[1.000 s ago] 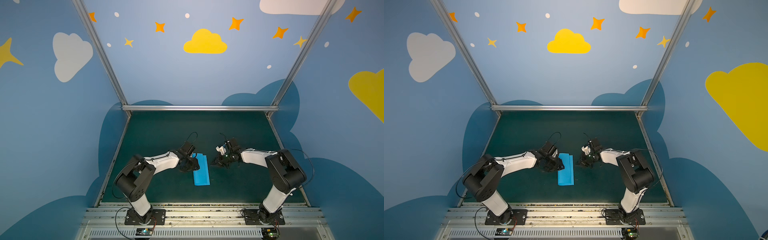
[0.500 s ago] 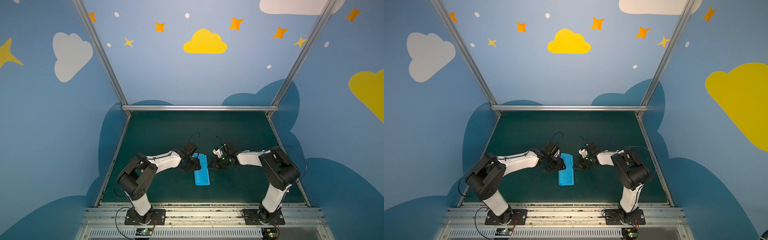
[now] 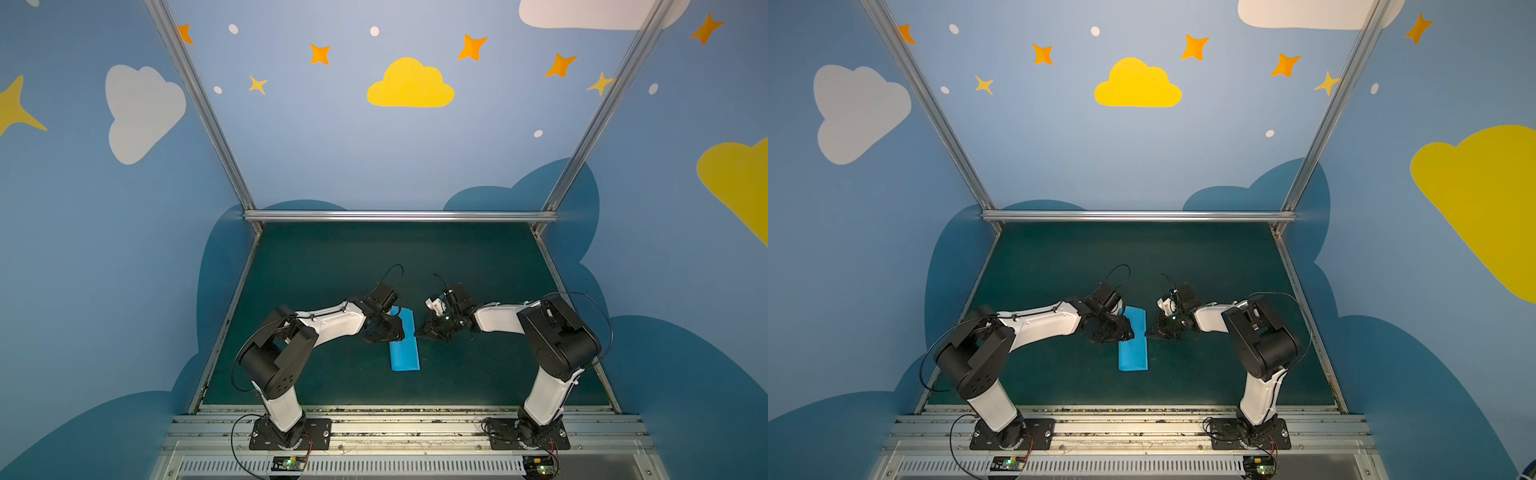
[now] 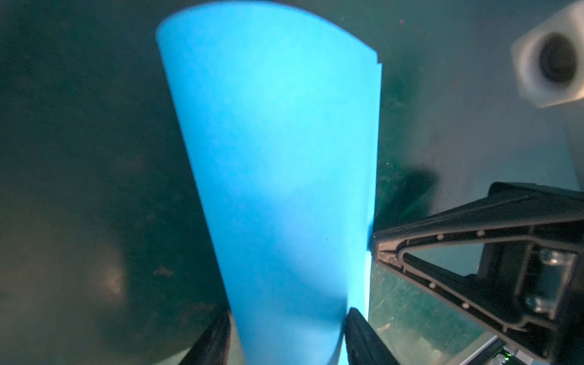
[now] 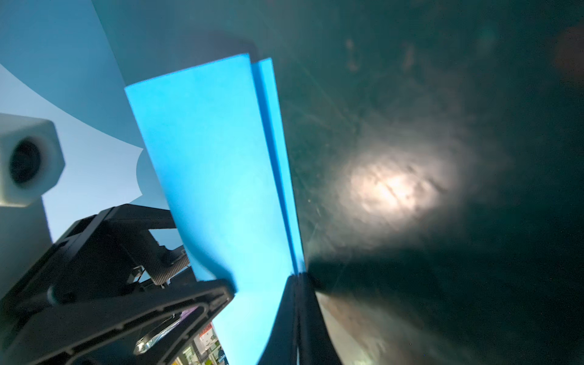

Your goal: Fold a paper plane with a square sheet of paper (fold left side to right side)

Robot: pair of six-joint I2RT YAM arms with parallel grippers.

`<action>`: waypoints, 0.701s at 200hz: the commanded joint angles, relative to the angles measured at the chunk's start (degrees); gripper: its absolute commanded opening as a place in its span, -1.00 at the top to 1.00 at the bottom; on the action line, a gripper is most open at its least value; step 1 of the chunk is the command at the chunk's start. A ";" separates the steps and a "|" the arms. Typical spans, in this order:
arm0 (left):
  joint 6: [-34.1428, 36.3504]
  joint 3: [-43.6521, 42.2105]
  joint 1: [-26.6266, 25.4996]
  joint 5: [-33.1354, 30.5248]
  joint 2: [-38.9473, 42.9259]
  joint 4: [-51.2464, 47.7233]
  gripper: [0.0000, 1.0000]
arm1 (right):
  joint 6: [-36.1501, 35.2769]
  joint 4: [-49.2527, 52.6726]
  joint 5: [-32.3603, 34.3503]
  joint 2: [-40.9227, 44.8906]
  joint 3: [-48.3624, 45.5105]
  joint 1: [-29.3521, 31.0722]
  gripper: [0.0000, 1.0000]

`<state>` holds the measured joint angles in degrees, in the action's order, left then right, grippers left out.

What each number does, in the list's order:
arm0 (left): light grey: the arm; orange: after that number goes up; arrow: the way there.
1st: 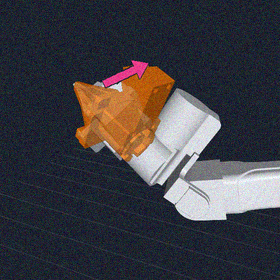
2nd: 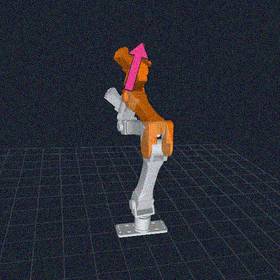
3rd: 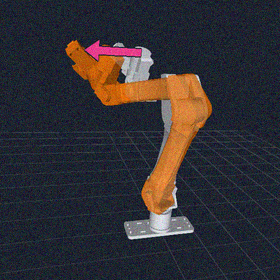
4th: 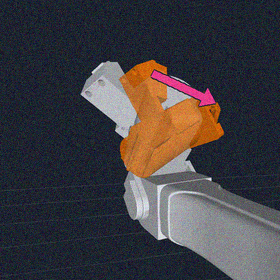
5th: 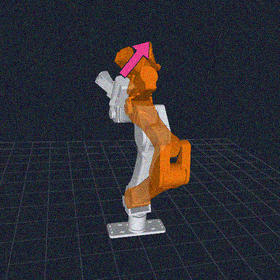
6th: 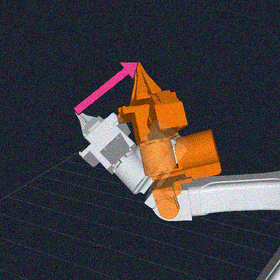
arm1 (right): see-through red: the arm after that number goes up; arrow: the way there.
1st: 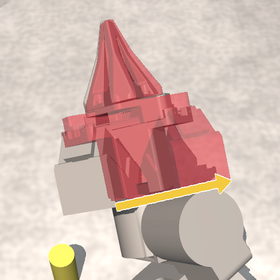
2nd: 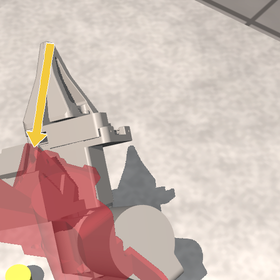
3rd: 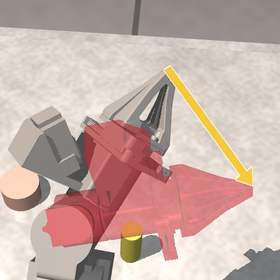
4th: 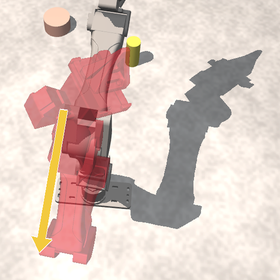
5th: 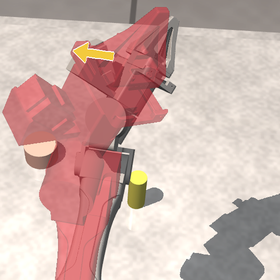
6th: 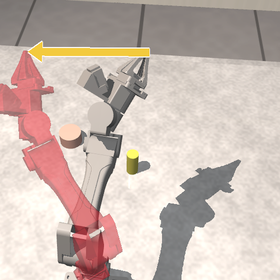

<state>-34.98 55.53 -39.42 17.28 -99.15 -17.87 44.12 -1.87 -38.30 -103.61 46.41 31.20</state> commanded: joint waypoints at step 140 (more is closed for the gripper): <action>0.35 1.17 -0.83 -0.54 -3.68 -1.96 -0.16 | -0.78 1.38 0.80 2.62 -0.54 -0.13 1.00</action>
<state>-34.96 57.04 -39.90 17.08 -100.42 -18.33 43.70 -1.58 -37.98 -102.76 45.67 30.28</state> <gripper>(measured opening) 0.580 0.047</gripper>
